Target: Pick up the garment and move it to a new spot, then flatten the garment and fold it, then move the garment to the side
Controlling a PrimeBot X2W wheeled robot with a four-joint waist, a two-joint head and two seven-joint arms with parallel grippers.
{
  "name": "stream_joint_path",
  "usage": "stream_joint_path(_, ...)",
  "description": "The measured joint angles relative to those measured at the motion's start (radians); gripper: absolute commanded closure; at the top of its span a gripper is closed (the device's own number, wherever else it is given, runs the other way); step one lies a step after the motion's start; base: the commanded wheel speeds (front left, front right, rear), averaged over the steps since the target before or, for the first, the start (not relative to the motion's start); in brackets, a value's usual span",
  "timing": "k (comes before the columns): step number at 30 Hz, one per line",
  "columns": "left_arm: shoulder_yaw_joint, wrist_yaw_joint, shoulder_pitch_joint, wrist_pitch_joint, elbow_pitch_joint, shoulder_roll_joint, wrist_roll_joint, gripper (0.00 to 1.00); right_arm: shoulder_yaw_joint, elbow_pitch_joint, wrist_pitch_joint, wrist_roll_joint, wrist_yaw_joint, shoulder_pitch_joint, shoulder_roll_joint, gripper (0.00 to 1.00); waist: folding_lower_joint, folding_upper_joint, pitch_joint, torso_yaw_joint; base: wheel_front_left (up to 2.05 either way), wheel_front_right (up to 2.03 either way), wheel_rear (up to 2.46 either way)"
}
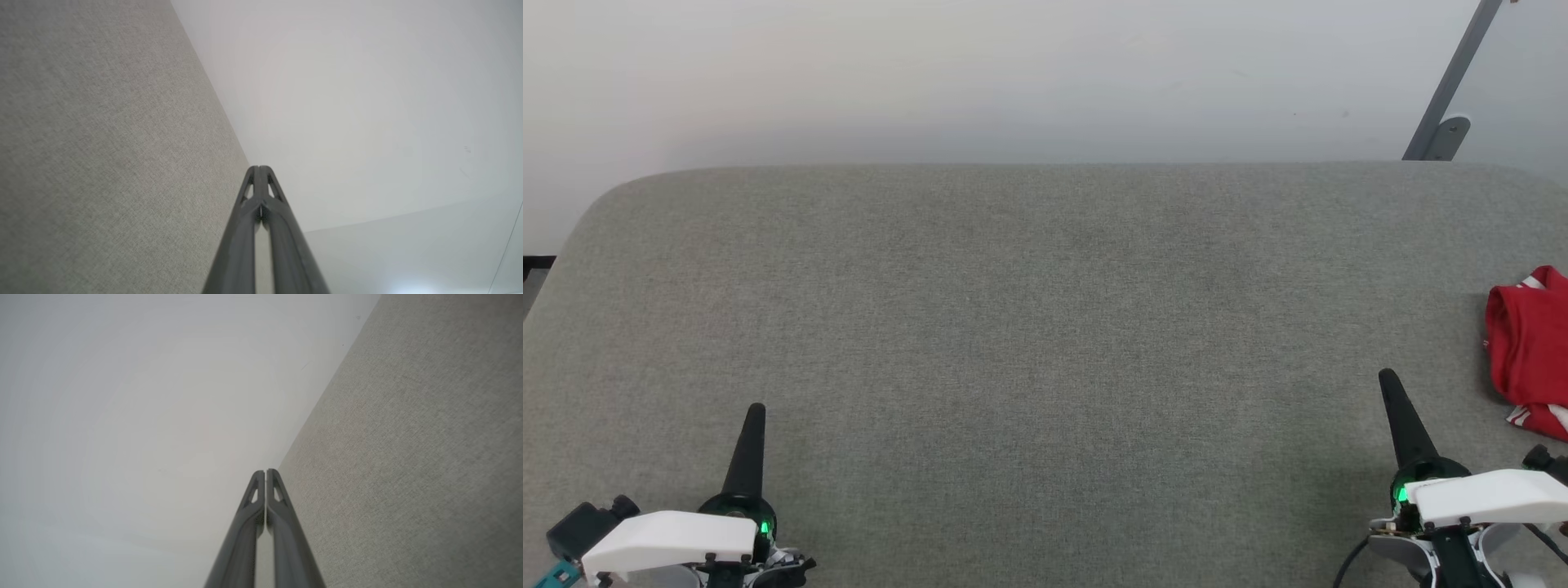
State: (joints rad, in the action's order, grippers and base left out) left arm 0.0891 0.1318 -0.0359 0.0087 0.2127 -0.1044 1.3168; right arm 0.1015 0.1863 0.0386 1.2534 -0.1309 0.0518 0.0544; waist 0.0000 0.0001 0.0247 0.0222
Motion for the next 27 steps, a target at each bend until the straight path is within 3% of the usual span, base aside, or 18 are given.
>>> stream_joint_path(27,0.011,0.000,-0.040,0.061,0.019,0.030,0.177,1.00,0.003,0.036,0.041,0.216,0.000,0.031,0.001,1.00,0.0000,0.0000,-0.012,-0.012,0.00,0.00,0.00)
